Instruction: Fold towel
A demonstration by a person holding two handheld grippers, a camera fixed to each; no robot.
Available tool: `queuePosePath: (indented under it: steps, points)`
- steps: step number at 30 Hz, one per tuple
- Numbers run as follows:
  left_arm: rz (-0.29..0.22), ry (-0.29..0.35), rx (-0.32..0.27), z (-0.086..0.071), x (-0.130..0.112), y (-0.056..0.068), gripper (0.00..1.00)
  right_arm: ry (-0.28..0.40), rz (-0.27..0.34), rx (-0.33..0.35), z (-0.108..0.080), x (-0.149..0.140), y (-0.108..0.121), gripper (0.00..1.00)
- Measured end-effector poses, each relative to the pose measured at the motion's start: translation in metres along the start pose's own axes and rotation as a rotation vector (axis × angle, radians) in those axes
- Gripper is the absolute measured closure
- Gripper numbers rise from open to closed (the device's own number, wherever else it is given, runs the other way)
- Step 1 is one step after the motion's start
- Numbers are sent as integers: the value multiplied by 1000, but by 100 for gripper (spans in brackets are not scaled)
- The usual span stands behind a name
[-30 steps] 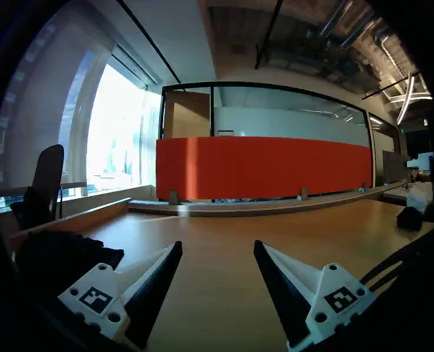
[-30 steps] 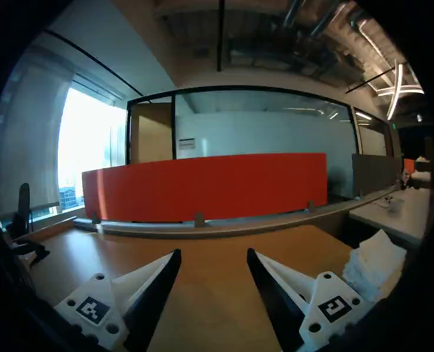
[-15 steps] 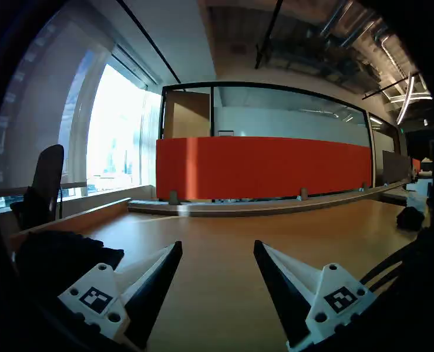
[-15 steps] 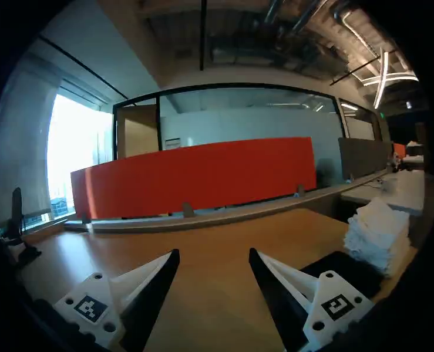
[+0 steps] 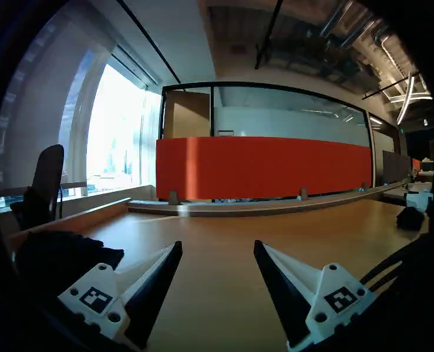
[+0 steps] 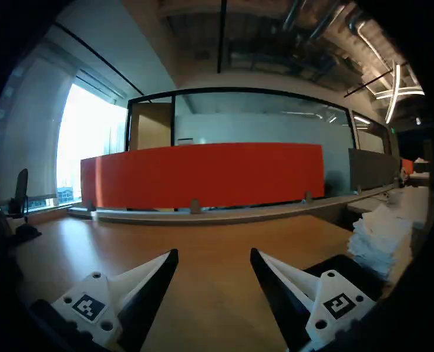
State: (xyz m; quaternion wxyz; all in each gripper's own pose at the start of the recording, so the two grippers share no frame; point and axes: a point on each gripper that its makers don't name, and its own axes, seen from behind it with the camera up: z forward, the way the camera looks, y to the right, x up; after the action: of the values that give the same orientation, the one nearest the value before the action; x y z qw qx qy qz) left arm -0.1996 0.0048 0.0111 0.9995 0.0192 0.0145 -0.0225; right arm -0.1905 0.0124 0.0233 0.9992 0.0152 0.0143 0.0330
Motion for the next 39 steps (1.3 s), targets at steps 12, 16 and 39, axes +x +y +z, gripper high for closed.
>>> queuePosePath:
  steps: [12, 16, 39]
  points:
    - [0, 0, 0, 0, 0, 0, 10, 10, -46, 1, -5, -1, -5, 0]
    - [0, 0, 0, 0, 0, -1, 10, 10, -46, 1, -6, -2, -6, 1]
    - [0, 0, 0, 0, 1, 0, 10, 9, -44, -1, -5, -2, -6, 1]
